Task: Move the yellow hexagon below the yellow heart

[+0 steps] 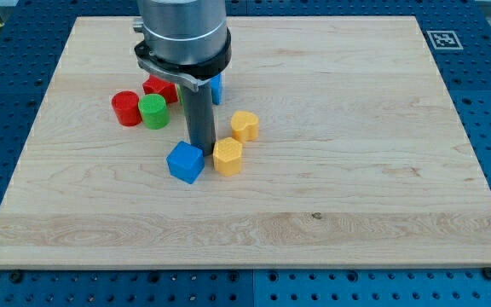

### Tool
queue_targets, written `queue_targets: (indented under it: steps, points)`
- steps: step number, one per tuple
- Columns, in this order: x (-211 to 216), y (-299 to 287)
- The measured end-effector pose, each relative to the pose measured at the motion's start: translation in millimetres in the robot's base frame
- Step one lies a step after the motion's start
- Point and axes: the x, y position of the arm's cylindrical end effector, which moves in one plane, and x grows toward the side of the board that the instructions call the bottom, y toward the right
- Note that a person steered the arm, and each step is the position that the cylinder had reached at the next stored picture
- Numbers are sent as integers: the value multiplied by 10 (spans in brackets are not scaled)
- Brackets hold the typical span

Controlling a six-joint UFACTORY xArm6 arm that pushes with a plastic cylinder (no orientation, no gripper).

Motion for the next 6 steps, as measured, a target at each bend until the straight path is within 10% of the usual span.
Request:
queue_targets:
  steps: [6]
  points:
    - [182,42]
